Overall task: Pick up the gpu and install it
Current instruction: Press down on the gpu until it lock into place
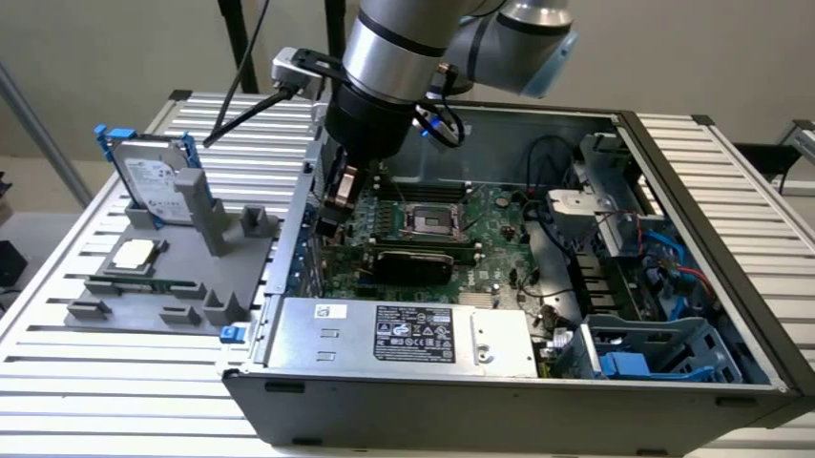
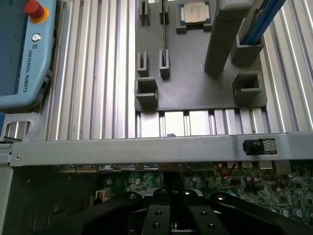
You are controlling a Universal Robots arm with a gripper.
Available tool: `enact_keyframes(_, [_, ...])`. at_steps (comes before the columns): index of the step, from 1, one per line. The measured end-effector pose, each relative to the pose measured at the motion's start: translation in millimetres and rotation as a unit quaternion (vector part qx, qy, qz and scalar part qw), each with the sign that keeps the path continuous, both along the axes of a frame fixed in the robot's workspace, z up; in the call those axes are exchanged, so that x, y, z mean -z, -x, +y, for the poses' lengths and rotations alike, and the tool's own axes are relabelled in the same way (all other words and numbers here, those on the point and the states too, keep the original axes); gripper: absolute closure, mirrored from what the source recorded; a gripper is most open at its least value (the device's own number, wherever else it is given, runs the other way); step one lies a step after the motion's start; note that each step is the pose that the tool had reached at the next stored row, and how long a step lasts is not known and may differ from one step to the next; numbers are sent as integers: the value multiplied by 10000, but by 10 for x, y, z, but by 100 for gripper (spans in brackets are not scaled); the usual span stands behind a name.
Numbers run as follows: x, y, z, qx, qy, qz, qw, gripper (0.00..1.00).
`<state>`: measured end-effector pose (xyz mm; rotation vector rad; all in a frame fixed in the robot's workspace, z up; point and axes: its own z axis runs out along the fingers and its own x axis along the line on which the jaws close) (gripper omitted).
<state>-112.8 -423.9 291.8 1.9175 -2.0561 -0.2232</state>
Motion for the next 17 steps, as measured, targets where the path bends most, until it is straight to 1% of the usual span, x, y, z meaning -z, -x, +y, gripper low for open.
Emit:
enact_keyframes(7, [5,2,11,4,0,0,10000,89])
enact_keyframes(17, [16,37,31,51,1,0,10000,89])
